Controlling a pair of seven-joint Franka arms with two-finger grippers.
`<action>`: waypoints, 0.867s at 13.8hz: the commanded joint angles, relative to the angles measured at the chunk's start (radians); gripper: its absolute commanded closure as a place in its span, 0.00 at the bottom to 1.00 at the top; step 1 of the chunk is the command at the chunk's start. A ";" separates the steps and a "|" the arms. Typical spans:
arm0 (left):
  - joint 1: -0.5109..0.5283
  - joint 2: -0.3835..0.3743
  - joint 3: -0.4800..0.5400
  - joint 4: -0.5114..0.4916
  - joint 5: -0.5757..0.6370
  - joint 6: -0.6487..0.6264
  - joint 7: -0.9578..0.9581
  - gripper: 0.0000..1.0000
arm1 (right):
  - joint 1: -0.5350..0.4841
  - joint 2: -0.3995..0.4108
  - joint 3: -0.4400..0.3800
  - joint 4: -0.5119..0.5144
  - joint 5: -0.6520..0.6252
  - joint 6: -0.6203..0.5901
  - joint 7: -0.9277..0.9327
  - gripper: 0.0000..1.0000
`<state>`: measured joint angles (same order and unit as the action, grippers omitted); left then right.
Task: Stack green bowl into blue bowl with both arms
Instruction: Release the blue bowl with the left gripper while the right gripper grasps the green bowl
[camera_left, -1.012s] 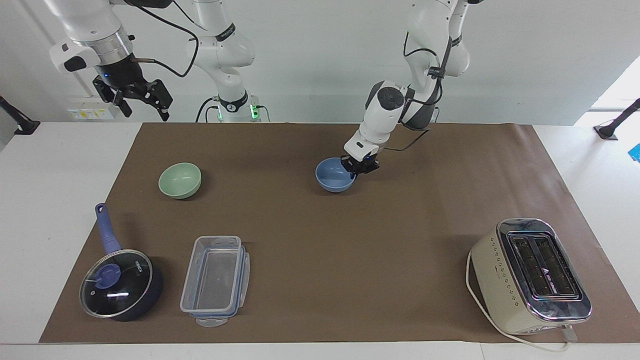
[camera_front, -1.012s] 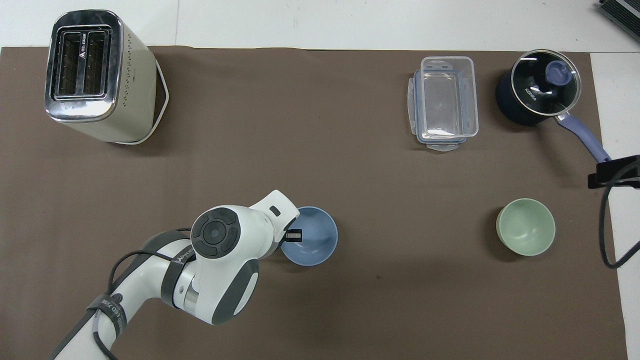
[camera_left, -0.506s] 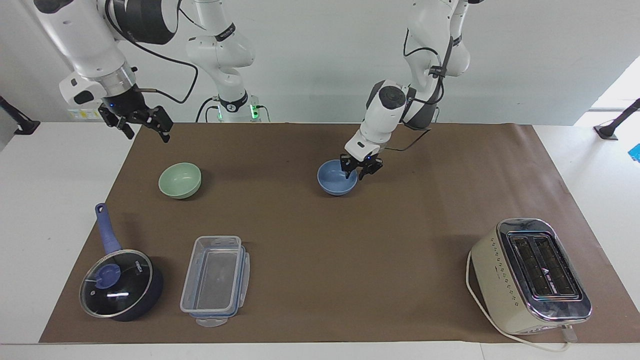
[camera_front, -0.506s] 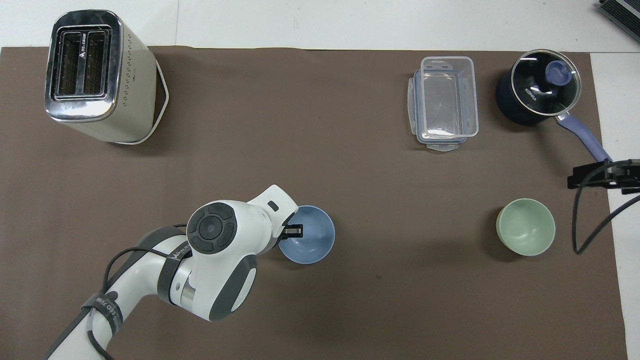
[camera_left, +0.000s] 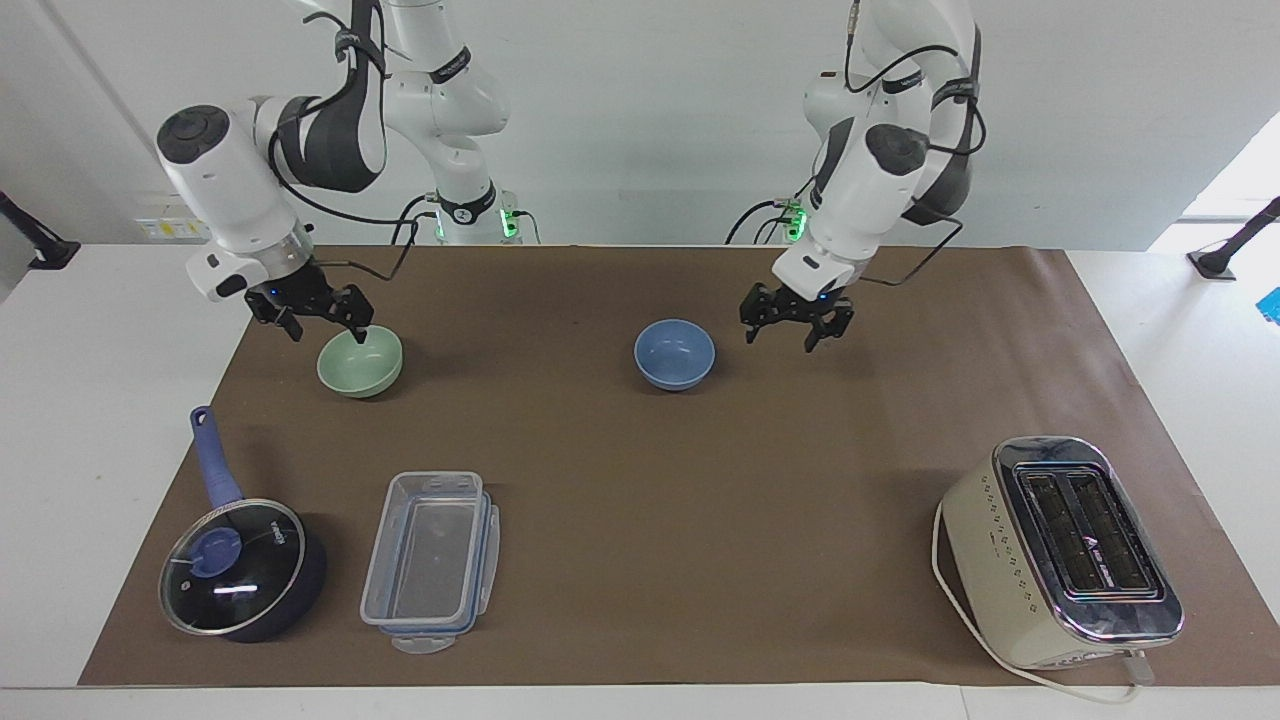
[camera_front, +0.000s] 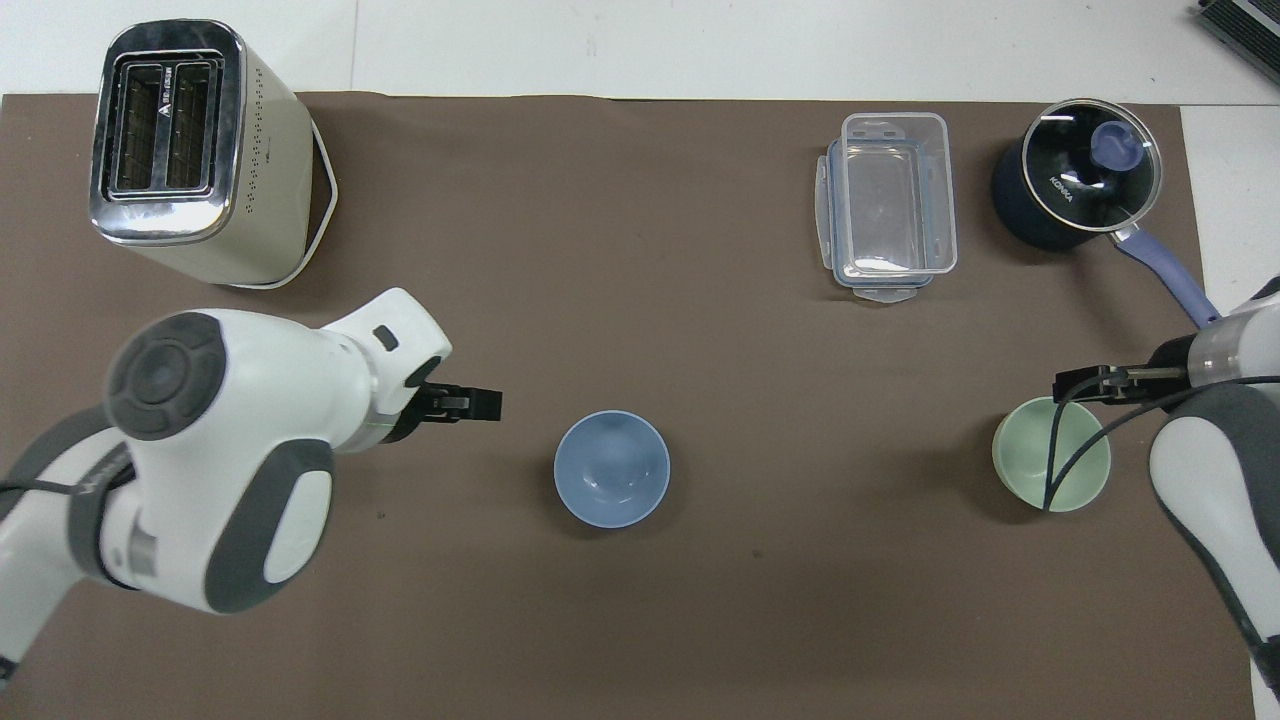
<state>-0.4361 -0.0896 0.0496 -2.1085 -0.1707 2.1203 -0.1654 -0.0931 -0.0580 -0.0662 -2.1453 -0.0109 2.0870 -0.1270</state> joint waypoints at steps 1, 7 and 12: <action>0.100 -0.016 -0.010 0.135 0.056 -0.172 0.084 0.00 | -0.042 -0.016 0.003 -0.094 0.009 0.096 -0.114 0.00; 0.292 -0.007 -0.007 0.375 0.143 -0.347 0.314 0.00 | -0.143 0.070 0.003 -0.194 0.009 0.266 -0.284 0.00; 0.366 0.094 -0.005 0.589 0.137 -0.528 0.360 0.00 | -0.143 0.075 0.003 -0.225 0.009 0.280 -0.338 0.70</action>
<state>-0.0821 -0.0893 0.0560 -1.6525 -0.0474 1.6859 0.1868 -0.2280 0.0300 -0.0673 -2.3511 -0.0109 2.3489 -0.4290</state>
